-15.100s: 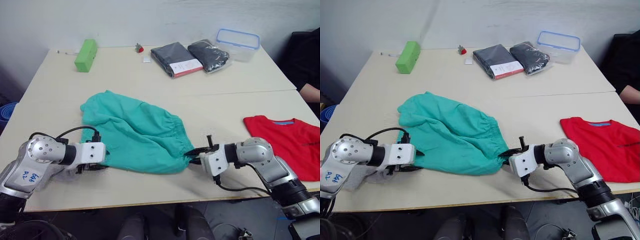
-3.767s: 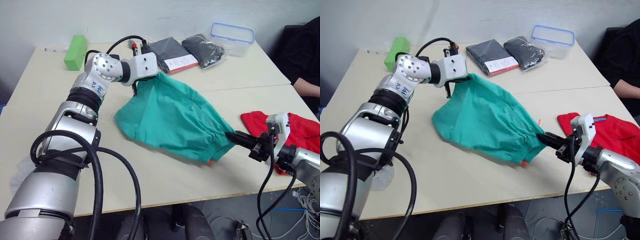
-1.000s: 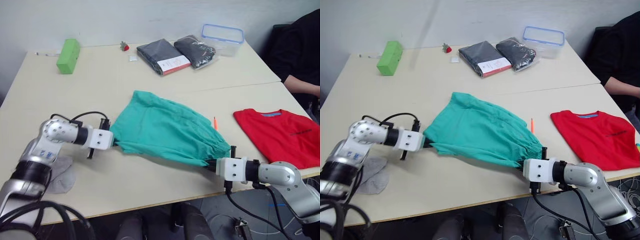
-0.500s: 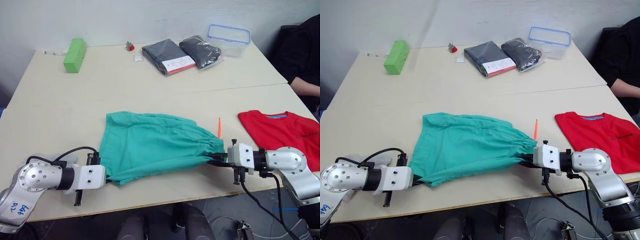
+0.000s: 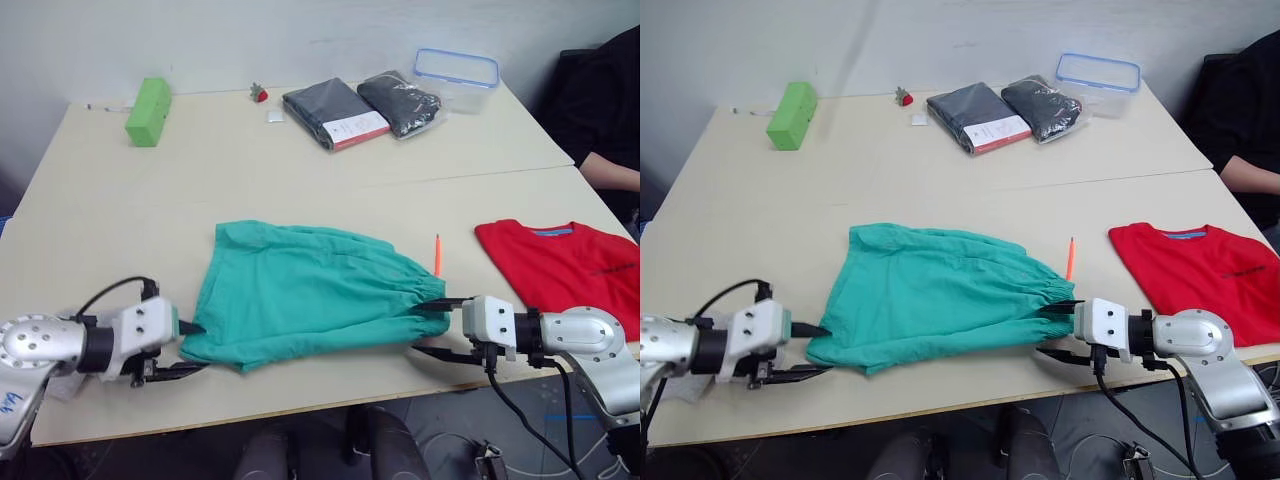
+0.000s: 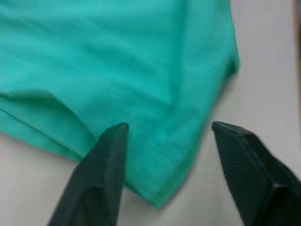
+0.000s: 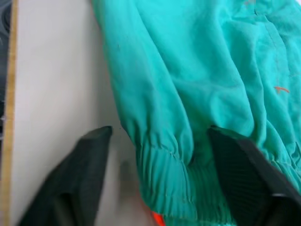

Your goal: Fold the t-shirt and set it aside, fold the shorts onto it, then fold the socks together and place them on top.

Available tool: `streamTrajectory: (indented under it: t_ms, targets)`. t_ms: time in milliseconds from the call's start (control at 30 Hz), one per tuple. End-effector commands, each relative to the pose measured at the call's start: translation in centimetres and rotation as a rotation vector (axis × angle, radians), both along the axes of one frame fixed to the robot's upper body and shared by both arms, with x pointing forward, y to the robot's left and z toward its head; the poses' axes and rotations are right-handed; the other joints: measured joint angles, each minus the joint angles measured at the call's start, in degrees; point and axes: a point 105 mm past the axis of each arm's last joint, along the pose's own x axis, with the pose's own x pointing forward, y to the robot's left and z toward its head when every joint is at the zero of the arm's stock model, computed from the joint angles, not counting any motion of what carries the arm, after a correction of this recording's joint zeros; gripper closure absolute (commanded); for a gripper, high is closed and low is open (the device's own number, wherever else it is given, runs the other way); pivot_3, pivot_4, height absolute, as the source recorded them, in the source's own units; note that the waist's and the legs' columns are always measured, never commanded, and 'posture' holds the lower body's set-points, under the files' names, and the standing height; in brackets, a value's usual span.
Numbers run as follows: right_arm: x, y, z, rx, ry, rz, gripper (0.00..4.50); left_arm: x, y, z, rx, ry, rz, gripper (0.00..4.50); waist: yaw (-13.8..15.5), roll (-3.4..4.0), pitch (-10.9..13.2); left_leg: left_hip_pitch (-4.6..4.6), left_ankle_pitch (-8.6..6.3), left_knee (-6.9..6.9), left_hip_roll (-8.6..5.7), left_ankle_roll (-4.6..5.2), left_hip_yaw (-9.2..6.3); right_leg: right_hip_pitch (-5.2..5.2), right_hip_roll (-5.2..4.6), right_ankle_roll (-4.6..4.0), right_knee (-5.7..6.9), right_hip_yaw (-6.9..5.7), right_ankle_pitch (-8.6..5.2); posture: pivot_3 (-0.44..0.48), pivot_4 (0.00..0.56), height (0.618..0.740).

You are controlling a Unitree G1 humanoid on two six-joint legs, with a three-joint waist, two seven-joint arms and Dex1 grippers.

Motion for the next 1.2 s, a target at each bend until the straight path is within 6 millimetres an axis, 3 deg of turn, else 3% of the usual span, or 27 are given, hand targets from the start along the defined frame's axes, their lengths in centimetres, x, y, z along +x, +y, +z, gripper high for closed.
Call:
streamTrajectory:
  t_ms: [33, 100, 267, 333, 433, 533, 600, 700, 967, 1000, 1200]
  targets:
    - [-0.1, 0.5, 3.7, 0.098, -0.038, -0.061, 0.86, 0.8, -1.2, 4.5, -0.112, -0.056, -0.013, 0.42, 0.2, 0.0, 0.0, 0.01, 0.0, 0.01, 0.0, -0.01, 0.01, 0.0, 0.0, 0.0, 0.02, 0.01, 0.0, 0.0, 0.15, 0.74]
    - [0.3, 1.1, 4.8, 0.191, -0.012, -0.134, 0.86, 2.0, -2.2, 5.5, -0.142, -0.076, -0.027, 0.02, 0.3, 0.01, 0.0, 0.06, 0.0, 0.0, -0.03, -0.03, 0.01, 0.03, -0.02, 0.0, 0.06, 0.02, 0.0, 0.0, 0.15, 0.74]
    - [1.4, 3.1, 5.1, 0.25, -0.039, -0.236, 0.86, 5.6, -6.1, 4.7, -0.105, -0.098, -0.108, 0.02, 0.9, 0.02, 0.0, 0.05, 0.04, -0.02, -0.08, -0.12, 0.08, 0.02, 0.1, 0.0, 0.11, 0.04, 0.0, 0.0, 0.15, 0.74]
    - [1.5, 3.8, 4.7, 0.239, -0.036, -0.234, 0.86, 6.3, -7.1, 3.8, -0.08, -0.078, -0.153, 0.02, -0.2, 0.09, 0.0, -0.41, 0.33, -0.36, -0.54, 0.08, -1.2, 0.87, -0.41, 0.26, -0.16, -1.06, 0.02, 0.0, 0.15, 0.74]
    - [1.6, 4.6, 3.7, 0.222, 0.004, -0.225, 0.86, 7.3, -7.7, 2.6, -0.041, -0.068, -0.191, 0.02, -0.7, 0.09, 0.0, -0.62, 1.73, -1.59, -2.12, 0.4, -3.41, 1.59, -2.21, 0.76, -0.45, -3.19, -0.22, 0.0, 0.15, 0.74]
    - [1.8, 5.9, 3.0, 0.19, 0.01, -0.186, 0.86, 8.7, -8.4, 1.5, -0.013, -0.07, -0.214, 0.02, 0.4, 0.08, 0.0, -0.99, 2.02, -1.27, -2.26, 0.36, -4.11, 1.42, -1.78, 0.94, -0.65, -3.22, -0.18, 0.0, 0.15, 0.74]
    - [2.4, 6.8, 2.7, 0.18, 0.008, -0.179, 0.86, 9.3, -8.8, 0.7, 0.015, -0.069, -0.239, 0.63, 1.1, 0.07, 0.0, -1.12, 2.02, -1.02, -2.22, 0.37, -4.03, 1.37, -1.66, 0.92, -0.72, -3.13, -0.06, 0.0, 0.15, 0.74]
    - [3.4, 7.7, 2.6, 0.179, 0.006, -0.175, 1.51, 10.3, -9.1, -0.3, 0.037, -0.069, -0.245, 1.58, 1.1, 0.06, 0.0, -1.16, 2.05, -0.93, -2.19, 0.45, -3.9, 1.39, -1.59, 0.9, -0.95, -2.99, 0.23, 0.0, 0.15, 0.74]
    - [5.0, 8.5, -0.1, 0.067, 0.038, -0.178, 4.33, 10.5, -9.2, -3.1, 0.071, -0.063, -0.264, 4.2, 0.8, 0.06, 0.0, -1.24, 2.01, -1.0, -2.07, 0.44, -3.65, 1.13, -1.46, 0.9, -0.91, -2.82, 0.27, 0.0, 0.15, 0.74]
    - [5.0, 8.4, -0.5, 0.05, 0.042, -0.184, 4.5, 10.4, -9.0, -3.4, 0.076, -0.06, -0.266, 4.48, 0.7, 0.06, 0.0, -1.24, 2.01, -1.01, -2.06, 0.44, -3.61, 1.12, -1.44, 0.9, -0.91, -2.78, 0.27, 0.0, 0.15, 0.74]
    - [4.9, 6.7, -3.0, -0.052, 0.092, -0.218, 4.5, 10.8, -8.0, -5.1, 0.12, -0.071, -0.21, 4.48, 0.8, 0.06, 0.0, -1.07, 2.01, -0.99, -2.03, 0.44, -3.46, 1.15, -1.43, 0.88, -0.84, -2.56, 0.28, 0.0, 0.15, 0.74]
